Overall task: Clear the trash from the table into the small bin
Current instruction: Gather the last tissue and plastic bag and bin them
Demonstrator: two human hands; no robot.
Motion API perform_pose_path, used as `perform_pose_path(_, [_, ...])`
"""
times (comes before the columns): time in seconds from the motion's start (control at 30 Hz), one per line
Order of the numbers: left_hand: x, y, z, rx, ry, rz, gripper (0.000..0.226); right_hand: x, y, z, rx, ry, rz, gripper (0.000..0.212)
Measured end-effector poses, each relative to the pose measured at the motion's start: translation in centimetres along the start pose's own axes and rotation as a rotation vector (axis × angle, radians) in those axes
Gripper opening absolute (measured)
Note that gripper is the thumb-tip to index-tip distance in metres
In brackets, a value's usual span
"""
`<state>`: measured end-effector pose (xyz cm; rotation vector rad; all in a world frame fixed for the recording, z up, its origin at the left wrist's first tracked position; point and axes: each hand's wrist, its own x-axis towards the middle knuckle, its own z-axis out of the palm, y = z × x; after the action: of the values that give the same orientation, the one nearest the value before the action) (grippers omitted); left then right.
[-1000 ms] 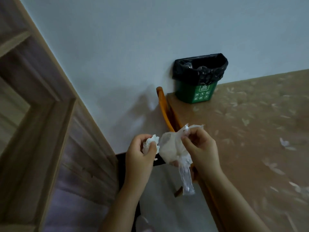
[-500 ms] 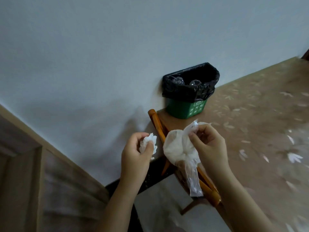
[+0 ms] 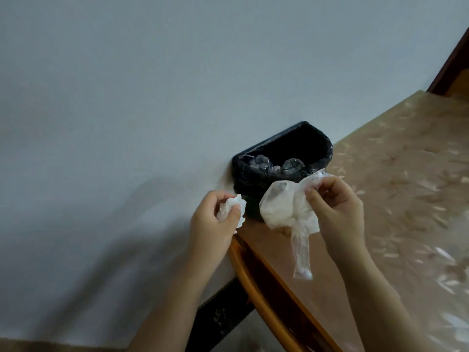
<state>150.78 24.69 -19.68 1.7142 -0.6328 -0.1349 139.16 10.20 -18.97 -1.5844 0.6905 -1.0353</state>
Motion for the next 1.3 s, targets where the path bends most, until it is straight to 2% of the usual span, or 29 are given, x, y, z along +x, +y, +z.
perform_pose_path(0.3, [7.3, -0.2, 3.6, -0.002, -0.15, 0.047, 0.021, 10.0, -0.9, -0.9, -0.069, 0.159, -0.1, 0.012])
perform_pose_path(0.4, [9.0, -0.5, 4.1, -0.023, -0.172, 0.048, 0.02, 12.8, -1.3, -0.6, -0.054, 0.197, -0.141, 0.019])
perform_pose_path(0.77, [13.9, -1.3, 4.8, -0.075, -0.224, 0.034, 0.016, 19.4, 0.8, 2.7, -0.204, 0.271, -0.116, 0.02])
perform_pose_path(0.97, [15.1, -1.2, 5.5, -0.075, -0.26, 0.056, 0.016, 19.7, 3.4, 2.7, -0.361, 0.186, -0.047, 0.003])
perform_pose_path(1.07, [15.7, -1.0, 6.4, -0.073, -0.267, 0.059, 0.014, 18.5, 4.7, 2.0, -0.414, 0.137, -0.035, 0.01])
perform_pose_path(1.3, [16.4, -2.0, 9.2, 0.016, -0.301, 0.043, 0.009, 14.7, 6.0, 0.5, -0.468, 0.155, -0.061, 0.014])
